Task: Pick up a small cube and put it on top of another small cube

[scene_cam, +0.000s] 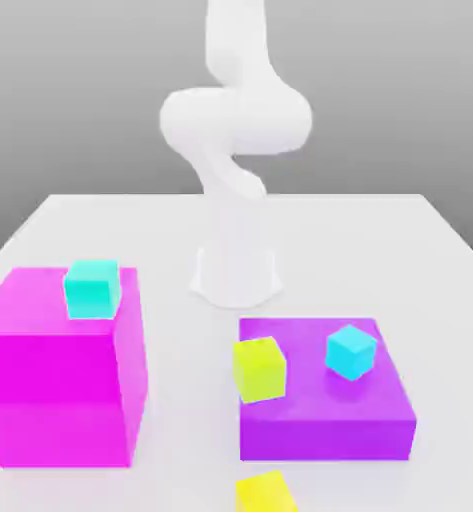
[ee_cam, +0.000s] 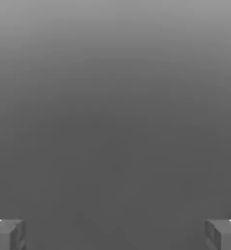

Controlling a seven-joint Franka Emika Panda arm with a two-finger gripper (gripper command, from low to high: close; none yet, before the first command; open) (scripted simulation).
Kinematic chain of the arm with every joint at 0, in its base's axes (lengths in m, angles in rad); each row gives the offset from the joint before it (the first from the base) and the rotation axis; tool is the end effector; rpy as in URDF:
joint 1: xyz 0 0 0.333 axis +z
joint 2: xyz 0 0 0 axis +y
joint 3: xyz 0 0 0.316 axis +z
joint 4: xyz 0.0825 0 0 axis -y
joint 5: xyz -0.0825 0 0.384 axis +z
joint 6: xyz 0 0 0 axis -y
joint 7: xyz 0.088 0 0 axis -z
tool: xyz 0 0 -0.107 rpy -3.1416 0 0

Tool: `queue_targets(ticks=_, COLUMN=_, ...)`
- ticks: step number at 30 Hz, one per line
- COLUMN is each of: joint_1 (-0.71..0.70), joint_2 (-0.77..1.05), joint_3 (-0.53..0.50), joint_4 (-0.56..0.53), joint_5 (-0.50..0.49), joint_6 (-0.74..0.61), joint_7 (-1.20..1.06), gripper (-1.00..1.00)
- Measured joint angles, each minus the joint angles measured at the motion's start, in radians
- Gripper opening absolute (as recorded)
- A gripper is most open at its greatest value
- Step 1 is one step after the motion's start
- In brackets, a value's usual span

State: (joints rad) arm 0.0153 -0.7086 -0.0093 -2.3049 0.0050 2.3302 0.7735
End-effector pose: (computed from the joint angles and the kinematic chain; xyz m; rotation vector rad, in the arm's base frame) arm 0.3800 0.0011 0.6788 -2.4975 1.0115 -0.9519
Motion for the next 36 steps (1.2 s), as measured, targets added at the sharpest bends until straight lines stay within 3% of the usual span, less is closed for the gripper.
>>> queue_targets(ticks=27, joint_1=0.086, joint_2=0.984, joint_3=-0.027, joint_4=-0.053, joint_5=0.024, joint_6=0.327, joint_7=-0.265, gripper=0.0)
queue_targets(ticks=32, joint_1=0.08, joint_2=1.165, joint_3=-0.019, joint_4=-0.026, joint_5=0.03, joint_6=0.457, joint_7=-0.278, gripper=0.0)
queue_targets(ticks=33, joint_1=0.079, joint_2=1.184, joint_3=-0.017, joint_4=-0.022, joint_5=0.031, joint_6=0.472, joint_7=-0.279, gripper=-1.0)
queue_targets(ticks=36, joint_1=0.079, joint_2=1.183, joint_3=-0.017, joint_4=-0.022, joint_5=0.031, joint_6=0.471, joint_7=-0.278, gripper=-1.0)
